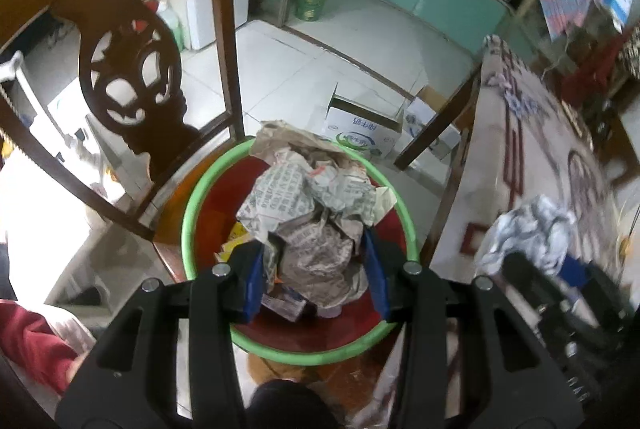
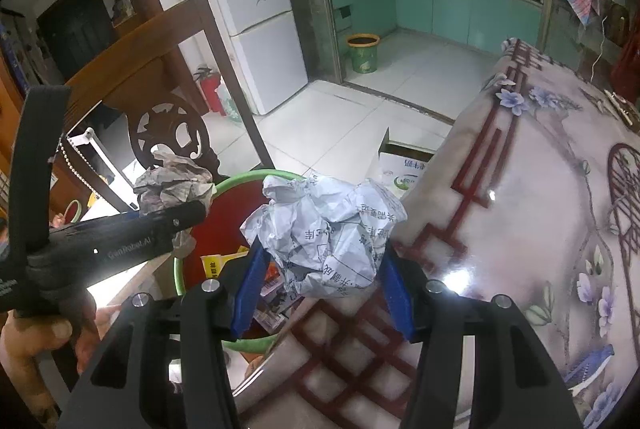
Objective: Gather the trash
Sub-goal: 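Carry the foil ball and newspaper over the red bucket, then open both grippers over the red bucket to drop foil and newspaper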
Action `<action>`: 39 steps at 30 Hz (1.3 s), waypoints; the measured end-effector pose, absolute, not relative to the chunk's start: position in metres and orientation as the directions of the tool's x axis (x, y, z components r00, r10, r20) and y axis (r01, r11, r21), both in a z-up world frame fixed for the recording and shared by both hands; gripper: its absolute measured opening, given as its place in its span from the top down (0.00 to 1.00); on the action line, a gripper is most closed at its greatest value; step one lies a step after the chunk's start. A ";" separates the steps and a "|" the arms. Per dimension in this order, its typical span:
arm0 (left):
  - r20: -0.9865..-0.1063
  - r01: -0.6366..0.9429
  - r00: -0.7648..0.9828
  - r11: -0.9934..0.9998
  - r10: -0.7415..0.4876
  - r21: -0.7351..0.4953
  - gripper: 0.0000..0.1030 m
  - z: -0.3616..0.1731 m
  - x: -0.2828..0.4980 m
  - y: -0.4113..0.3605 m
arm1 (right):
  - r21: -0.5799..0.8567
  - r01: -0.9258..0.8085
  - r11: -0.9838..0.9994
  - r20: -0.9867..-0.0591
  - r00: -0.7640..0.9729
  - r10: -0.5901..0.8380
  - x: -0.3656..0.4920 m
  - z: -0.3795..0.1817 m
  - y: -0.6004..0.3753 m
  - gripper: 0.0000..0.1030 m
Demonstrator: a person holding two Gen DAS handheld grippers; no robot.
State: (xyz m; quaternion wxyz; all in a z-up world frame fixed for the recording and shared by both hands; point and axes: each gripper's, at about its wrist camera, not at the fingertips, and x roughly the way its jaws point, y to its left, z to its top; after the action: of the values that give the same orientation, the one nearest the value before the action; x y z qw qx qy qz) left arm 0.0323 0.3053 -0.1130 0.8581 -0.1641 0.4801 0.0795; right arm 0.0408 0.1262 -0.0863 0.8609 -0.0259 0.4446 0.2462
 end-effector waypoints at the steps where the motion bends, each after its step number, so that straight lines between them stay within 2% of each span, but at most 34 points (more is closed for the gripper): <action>1: -0.851 -0.293 0.526 0.935 -0.018 -0.201 0.61 -0.113 0.033 0.304 | 0.175 -0.450 0.876 -0.780 0.479 0.402 0.041 -0.087 0.128 0.48; 6: -0.855 -0.276 0.518 0.943 -0.016 -0.185 0.61 -0.114 0.033 0.300 | 0.128 -0.478 0.869 -0.778 0.495 0.387 0.037 -0.083 0.136 0.48; 34: -0.858 -0.316 0.514 0.928 -0.007 -0.196 0.59 -0.115 0.026 0.320 | 0.118 -0.522 0.845 -0.817 0.432 0.381 0.043 -0.102 0.160 0.48; 37: -0.859 -0.328 0.512 0.927 0.012 -0.182 0.49 -0.113 0.026 0.325 | 0.105 -0.521 0.847 -0.802 0.460 0.383 0.043 -0.096 0.160 0.17; 39: -0.854 -0.337 0.519 0.925 0.028 -0.174 0.35 -0.111 0.025 0.327 | 0.090 -0.513 0.854 -0.783 0.494 0.379 0.040 -0.091 0.157 0.15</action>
State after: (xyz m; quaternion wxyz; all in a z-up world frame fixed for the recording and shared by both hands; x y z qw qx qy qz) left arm 0.0252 0.3266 -0.1105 0.8566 -0.1612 0.4785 0.1064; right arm 0.0404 0.1570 -0.0906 0.8607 -0.0775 0.4313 0.2592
